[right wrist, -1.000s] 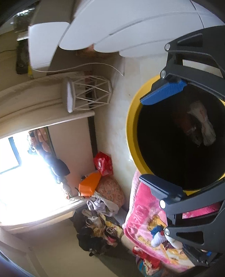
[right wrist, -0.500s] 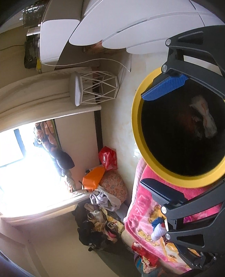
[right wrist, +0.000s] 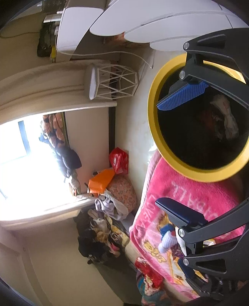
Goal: Collect trash
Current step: 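Move both open tools back over the blanket toward the remaining trash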
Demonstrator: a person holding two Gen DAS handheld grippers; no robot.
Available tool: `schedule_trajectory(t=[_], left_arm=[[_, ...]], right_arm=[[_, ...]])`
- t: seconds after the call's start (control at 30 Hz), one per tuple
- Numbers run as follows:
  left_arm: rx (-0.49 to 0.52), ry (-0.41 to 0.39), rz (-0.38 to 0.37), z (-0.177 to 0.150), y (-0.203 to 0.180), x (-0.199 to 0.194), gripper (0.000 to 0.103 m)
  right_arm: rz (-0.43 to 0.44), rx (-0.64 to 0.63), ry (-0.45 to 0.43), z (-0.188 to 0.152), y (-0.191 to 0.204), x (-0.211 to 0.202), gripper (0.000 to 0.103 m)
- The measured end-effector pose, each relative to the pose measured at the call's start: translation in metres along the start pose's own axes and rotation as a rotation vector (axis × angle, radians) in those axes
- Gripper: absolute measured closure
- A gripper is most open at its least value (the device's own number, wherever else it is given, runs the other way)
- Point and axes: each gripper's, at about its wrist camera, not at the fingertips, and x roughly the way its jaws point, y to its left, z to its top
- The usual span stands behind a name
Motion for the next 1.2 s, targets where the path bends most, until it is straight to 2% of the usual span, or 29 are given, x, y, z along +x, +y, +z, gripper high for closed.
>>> schedule_trajectory(t=[0.4, 0.83, 1.2], left_arm=[[-0.054, -0.041, 0.061, 0.005, 0.037, -0.018, 0.011], [-0.096, -0.075, 0.128, 0.008, 0.077, -0.036, 0.011], [-0.143, -0.097, 0.221, 0.011, 0.123, -0.05, 0.011]], right_arm=[[0.087, -0.086, 0.015, -0.008, 0.051, 0.002, 0.012], [0.187, -0.125, 0.05, -0.014, 0.091, 0.005, 0.011], [0.255, -0.194, 0.085, -0.023, 0.132, 0.015, 0.011]])
